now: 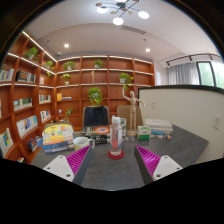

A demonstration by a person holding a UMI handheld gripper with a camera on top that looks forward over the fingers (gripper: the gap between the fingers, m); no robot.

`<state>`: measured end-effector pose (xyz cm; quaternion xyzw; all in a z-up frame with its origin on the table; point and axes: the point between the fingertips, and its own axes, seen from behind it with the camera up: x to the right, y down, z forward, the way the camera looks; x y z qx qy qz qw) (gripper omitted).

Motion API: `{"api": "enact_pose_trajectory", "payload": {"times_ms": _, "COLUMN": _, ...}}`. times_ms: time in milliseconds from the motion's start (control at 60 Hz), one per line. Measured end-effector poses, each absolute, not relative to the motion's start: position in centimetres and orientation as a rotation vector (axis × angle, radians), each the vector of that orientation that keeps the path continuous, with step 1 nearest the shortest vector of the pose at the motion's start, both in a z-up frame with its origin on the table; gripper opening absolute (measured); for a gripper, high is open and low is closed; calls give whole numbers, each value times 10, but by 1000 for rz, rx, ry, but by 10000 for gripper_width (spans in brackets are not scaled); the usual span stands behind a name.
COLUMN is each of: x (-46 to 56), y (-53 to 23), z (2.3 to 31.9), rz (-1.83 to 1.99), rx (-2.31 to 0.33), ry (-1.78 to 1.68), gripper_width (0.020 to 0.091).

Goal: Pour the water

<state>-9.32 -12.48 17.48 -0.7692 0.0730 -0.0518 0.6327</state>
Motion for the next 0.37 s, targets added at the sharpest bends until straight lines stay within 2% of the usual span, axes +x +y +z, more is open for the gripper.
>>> {"api": "enact_pose_trajectory", "payload": {"times_ms": 367, "x": -91, "y": -149, "z": 174, "rz": -104, "rx": -1771, "ry": 131, "gripper_width": 890}}
